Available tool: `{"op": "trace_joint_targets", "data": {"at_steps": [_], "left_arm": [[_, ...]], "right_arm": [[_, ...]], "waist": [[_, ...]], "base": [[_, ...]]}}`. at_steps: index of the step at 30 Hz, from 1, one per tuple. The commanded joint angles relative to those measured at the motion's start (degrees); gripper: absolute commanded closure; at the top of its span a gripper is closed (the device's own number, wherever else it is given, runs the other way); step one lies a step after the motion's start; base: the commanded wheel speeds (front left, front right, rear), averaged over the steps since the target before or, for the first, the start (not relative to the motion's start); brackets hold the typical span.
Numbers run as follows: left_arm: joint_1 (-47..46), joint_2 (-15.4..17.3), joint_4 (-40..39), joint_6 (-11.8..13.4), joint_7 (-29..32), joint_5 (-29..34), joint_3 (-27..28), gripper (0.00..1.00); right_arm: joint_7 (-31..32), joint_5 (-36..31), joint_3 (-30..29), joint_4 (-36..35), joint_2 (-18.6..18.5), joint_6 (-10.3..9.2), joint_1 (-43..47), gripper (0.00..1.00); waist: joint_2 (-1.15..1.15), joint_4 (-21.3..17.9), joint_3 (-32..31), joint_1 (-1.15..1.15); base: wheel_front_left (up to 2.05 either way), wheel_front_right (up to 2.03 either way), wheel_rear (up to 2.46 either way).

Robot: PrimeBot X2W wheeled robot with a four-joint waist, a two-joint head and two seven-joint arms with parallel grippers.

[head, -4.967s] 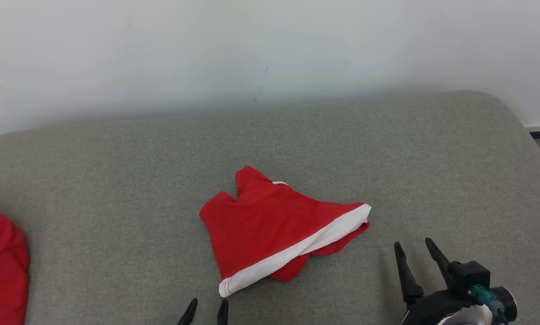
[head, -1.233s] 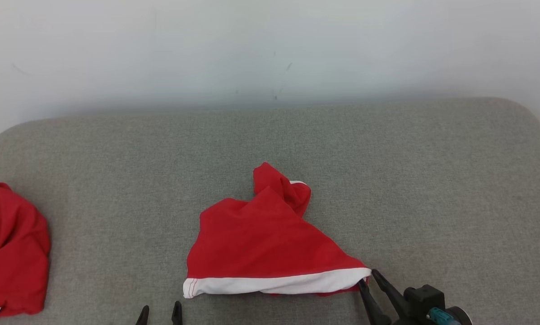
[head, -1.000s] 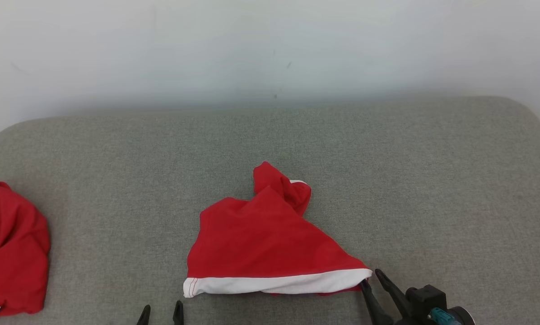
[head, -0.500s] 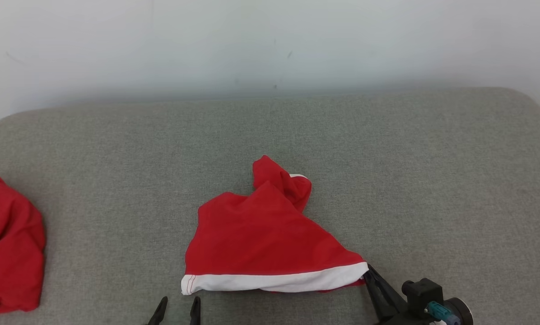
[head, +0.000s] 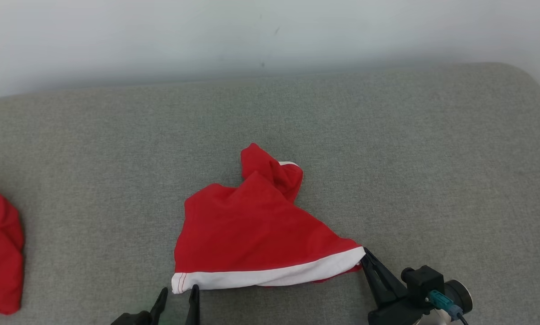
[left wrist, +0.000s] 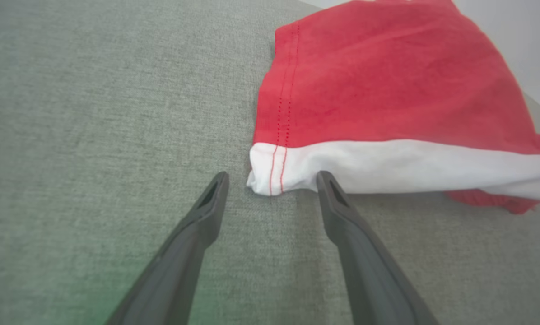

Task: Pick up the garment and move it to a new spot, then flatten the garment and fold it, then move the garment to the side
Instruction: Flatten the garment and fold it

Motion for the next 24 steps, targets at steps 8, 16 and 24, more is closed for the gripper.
{"op": "trace_joint_targets", "data": {"at_steps": [8,16,24], "left_arm": [[-1.8,0.0,0.3,0.2,-0.2,-1.2,-0.8,1.0],[-3.1,0.0,-8.7,-0.7,-0.2,1.4,3.1,1.0],[-14.0,4.3,-13.5,-2.5,-0.2,9.7,5.6,1.0]], "right_arm": [[0.0,0.7,0.4,-0.8,-0.3,-0.14,-0.8,1.0],[0.0,0.9,-2.5,-4.1,0.2,-0.13,-2.2,1.0],[0.0,0.5,-1.9,-9.4,-2.0,-0.14,-10.8,1.0]], "waist": [[-0.01,-0.7,1.3,0.0],[-0.01,-0.2,0.1,0.0],[-0.01,-0.2,-6.6,0.0]], "base": [[0.0,0.0,0.0],[0.0,0.0,0.0],[0.0,0.0,0.0]]}}
